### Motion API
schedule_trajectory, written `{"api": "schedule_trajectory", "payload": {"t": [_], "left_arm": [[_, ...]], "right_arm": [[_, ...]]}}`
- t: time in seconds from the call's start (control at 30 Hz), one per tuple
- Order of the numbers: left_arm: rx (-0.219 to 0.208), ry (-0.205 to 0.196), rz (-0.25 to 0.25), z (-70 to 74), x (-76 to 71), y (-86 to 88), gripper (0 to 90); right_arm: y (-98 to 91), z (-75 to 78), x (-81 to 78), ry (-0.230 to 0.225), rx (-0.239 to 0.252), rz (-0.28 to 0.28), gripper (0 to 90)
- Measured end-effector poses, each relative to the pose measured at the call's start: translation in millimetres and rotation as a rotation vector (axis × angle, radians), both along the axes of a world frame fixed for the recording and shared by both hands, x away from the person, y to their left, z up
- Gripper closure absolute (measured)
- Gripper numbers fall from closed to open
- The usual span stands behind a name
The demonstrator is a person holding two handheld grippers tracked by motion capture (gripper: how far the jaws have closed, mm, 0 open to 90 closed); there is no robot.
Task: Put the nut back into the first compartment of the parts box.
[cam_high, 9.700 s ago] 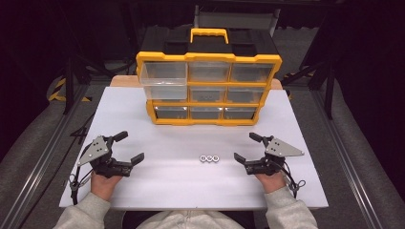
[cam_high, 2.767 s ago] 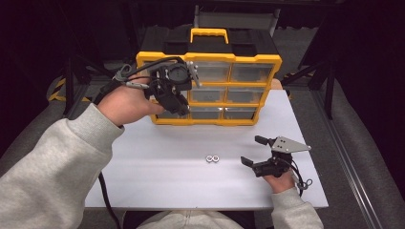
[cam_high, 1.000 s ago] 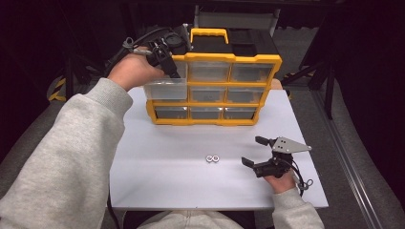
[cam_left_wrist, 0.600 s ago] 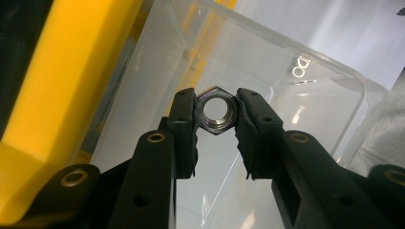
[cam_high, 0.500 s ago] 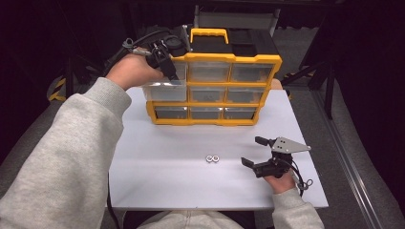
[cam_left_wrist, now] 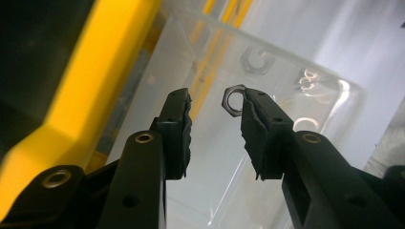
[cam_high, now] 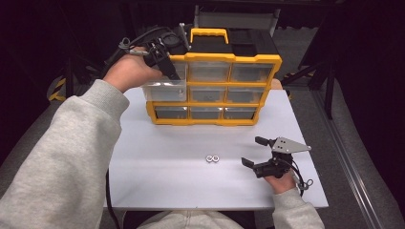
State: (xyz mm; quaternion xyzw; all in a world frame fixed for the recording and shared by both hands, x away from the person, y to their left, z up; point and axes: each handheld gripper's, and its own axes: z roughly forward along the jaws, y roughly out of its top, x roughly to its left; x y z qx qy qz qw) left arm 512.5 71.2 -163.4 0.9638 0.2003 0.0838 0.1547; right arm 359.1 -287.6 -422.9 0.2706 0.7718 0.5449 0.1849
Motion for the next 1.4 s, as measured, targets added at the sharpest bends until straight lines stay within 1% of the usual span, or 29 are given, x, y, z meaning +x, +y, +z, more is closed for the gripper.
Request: {"api": "schedule_trajectory", "payload": {"t": [0.03,0.07,0.13,0.2,0.23,0.27,0.37,0.4,0.47,0.5,0.6,0.63,0.67,0.7,0.73,0.8,0.9,0.97,1.0,1.07,1.13,1.17,1.23,1.3,1.4], "left_arm": [[-0.009,-0.025,0.000,4.3,-3.8,1.8,62.7],[-0.039,-0.072,-0.001,12.1,-13.2,5.0,62.7],[-0.062,-0.100,-0.008,17.5,-21.0,7.0,61.7],[-0.106,-0.133,-0.017,26.6,-33.5,10.5,56.5],[-0.123,-0.144,-0.028,29.8,-38.4,11.6,54.3],[-0.136,-0.150,-0.024,31.8,-42.6,12.1,51.5],[-0.180,-0.166,-0.033,37.7,-56.4,12.6,38.0],[-0.192,-0.168,-0.041,37.8,-61.2,11.6,32.8],[-0.207,-0.171,-0.074,34.5,-70.9,7.4,28.6],[-0.208,-0.173,-0.083,32.3,-73.7,5.5,26.1],[-0.204,-0.175,-0.112,20.0,-82.3,-3.6,22.3],[-0.190,-0.179,-0.132,14.0,-84.8,-7.7,21.9],[-0.179,-0.187,-0.140,10.6,-86.3,-9.8,21.5],[-0.179,-0.187,-0.140,10.6,-86.3,-9.8,20.9],[-0.186,-0.174,-0.162,1.0,-89.4,-14.3,20.9],[-0.191,-0.170,-0.181,-8.8,-92.1,-18.5,21.0],[-0.190,-0.152,-0.208,-26.3,-95.9,-26.4,20.8],[-0.184,-0.128,-0.233,-41.2,-97.2,-33.0,20.0],[-0.184,-0.128,-0.233,-41.2,-97.2,-33.0,19.7],[-0.173,-0.107,-0.245,-56.4,-97.6,-40.1,18.6],[-0.161,-0.077,-0.260,-70.3,-97.2,-46.6,17.7],[-0.160,-0.070,-0.260,-74.8,-97.0,-48.6,17.4],[-0.146,-0.044,-0.258,-88.0,-95.9,-54.2,15.9],[-0.141,-0.032,-0.259,-97.6,-93.9,-56.9,15.0],[-0.140,-0.003,-0.255,-115.8,-91.1,-61.1,15.0]], "right_arm": [[0.0,0.0,0.0,0.000,0.000,0.000,2.8],[0.0,0.1,-0.2,-0.001,-0.003,-0.002,2.8],[-0.3,0.2,-0.2,-0.001,-0.002,-0.003,2.8],[-0.3,0.3,-0.3,-0.001,-0.001,-0.005,2.8],[0.1,0.3,-0.3,-0.001,-0.001,-0.005,2.8],[0.3,0.2,-0.4,-0.003,-0.003,-0.005,2.8],[0.6,0.3,-0.6,-0.004,-0.004,-0.006,2.8],[0.5,0.2,-0.5,-0.004,-0.003,-0.007,2.8],[0.3,0.3,-0.4,-0.003,-0.002,-0.008,2.8],[0.1,0.4,-0.3,-0.005,-0.002,-0.007,2.8],[0.1,0.5,-0.4,-0.006,-0.001,-0.006,2.8],[0.1,0.5,-0.5,-0.006,-0.001,-0.005,2.8],[0.4,0.4,-0.5,-0.006,-0.001,-0.003,2.8],[0.4,0.4,-0.5,-0.006,-0.001,-0.003,2.8],[0.6,0.5,-0.9,-0.006,-0.002,-0.002,2.8],[0.0,0.8,-1.0,-0.006,0.001,-0.002,2.8],[-0.4,1.0,-1.1,-0.006,0.001,-0.002,2.8],[-0.5,1.1,-1.3,-0.007,0.000,-0.004,2.8],[-0.5,1.1,-1.3,-0.007,0.000,-0.004,2.8],[-0.5,1.2,-1.3,-0.006,0.001,-0.004,2.8],[-0.3,1.0,-1.3,-0.006,0.000,-0.004,2.8],[-0.3,0.9,-1.2,-0.006,0.001,-0.003,2.8],[-0.3,0.8,-1.1,-0.005,0.001,-0.001,2.8],[-0.2,0.5,-0.8,-0.002,-0.001,-0.001,2.8],[0.4,0.2,-0.9,0.003,-0.003,0.001,2.7]]}}
